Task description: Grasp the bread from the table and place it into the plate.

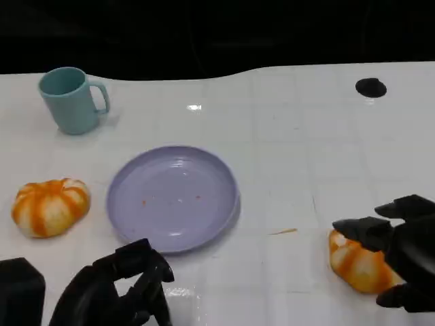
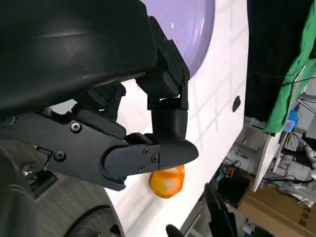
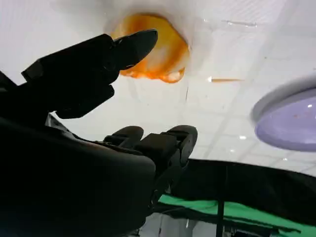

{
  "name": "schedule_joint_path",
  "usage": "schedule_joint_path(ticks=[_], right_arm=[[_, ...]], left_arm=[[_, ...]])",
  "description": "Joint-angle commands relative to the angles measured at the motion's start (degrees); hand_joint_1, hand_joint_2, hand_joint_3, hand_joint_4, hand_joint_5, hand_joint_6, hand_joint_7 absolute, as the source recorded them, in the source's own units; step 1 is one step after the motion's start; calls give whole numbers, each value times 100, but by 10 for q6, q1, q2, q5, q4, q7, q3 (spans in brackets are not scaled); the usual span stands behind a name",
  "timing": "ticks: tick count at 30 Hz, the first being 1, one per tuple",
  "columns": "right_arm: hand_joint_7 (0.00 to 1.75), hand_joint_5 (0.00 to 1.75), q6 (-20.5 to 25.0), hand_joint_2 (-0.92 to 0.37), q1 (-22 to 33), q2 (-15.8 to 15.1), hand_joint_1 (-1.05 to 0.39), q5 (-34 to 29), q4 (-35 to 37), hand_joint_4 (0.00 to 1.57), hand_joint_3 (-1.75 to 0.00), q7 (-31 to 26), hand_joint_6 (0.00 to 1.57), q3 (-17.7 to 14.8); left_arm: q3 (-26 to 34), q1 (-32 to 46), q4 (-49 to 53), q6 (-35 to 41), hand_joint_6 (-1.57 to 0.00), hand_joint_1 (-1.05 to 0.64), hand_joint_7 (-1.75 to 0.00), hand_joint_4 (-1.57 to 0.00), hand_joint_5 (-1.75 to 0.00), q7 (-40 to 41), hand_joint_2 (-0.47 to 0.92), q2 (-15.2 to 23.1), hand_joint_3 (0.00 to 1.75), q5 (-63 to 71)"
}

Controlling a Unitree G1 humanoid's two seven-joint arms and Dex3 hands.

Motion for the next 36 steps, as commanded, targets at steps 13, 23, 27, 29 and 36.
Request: schedule_joint_path(ticks=[13,23,27,29,36], right_arm=[[0,16,23,-77,-85,-9,-40,-36,157,30,-1,-9,43,60],[0,10,37,-83,-140,-12,-44,-42,268,34,-1,-38,43,98],[0,8,39,-85,-159,-13,-45,-41,305,35,-1,-49,43,110],[1,9,39,-87,-169,-14,-45,-39,322,38,-2,-56,46,116],[16,82,-7,-92,-177,-4,-22,5,381,99,-6,-195,112,108]], left_arm=[[1,6,-11,-2,-82,-60,-140,-83,-174,-2,84,4,45,-13],[2,8,-16,4,-82,-58,-138,-83,-172,0,85,5,44,-18],[1,9,-18,4,-82,-58,-138,-84,-171,0,86,5,44,-18],[1,10,-19,4,-82,-58,-138,-84,-171,-1,86,5,43,-19],[0,11,-20,2,-82,-58,-139,-83,-171,2,87,4,42,-15]])
